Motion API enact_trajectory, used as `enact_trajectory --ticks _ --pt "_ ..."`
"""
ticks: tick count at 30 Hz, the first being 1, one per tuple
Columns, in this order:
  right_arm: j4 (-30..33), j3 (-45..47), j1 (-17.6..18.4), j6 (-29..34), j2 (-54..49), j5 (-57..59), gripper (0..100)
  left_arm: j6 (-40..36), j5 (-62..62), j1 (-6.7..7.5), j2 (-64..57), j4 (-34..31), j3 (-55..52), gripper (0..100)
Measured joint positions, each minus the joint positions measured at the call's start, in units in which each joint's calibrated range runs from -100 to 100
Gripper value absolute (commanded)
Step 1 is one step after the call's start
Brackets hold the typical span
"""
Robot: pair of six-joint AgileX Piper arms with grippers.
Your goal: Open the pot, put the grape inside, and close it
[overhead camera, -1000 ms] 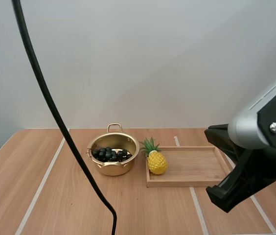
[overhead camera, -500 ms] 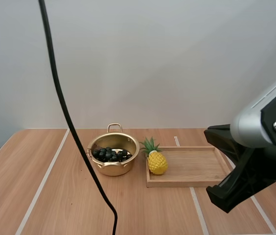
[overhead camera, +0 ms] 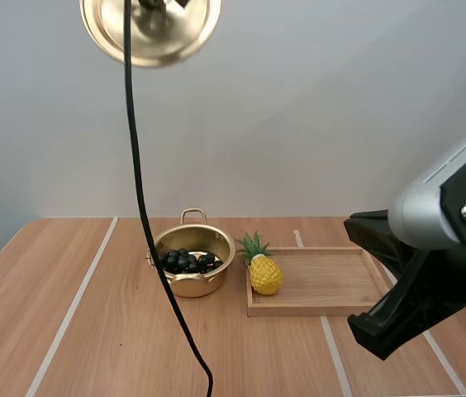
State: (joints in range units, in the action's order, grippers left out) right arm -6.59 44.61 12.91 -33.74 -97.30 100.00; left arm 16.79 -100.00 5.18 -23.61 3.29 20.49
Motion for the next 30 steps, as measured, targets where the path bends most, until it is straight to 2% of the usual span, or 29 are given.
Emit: enact_trajectory --ticks 9,16,30 --pt "-0.1 0.0 0.0 0.0 0.0 0.0 0 6.4 0.0 0.0 0.1 3.0 -17.9 0" --pt "-0.1 0.0 0.0 0.0 0.0 0.0 0 12.2 0.0 0.0 1.8 6.0 -27.5 0" --pt "-0.2 0.0 0.0 0.0 0.0 0.0 0 16.3 0.0 0.0 16.6 6.9 -30.9 0"
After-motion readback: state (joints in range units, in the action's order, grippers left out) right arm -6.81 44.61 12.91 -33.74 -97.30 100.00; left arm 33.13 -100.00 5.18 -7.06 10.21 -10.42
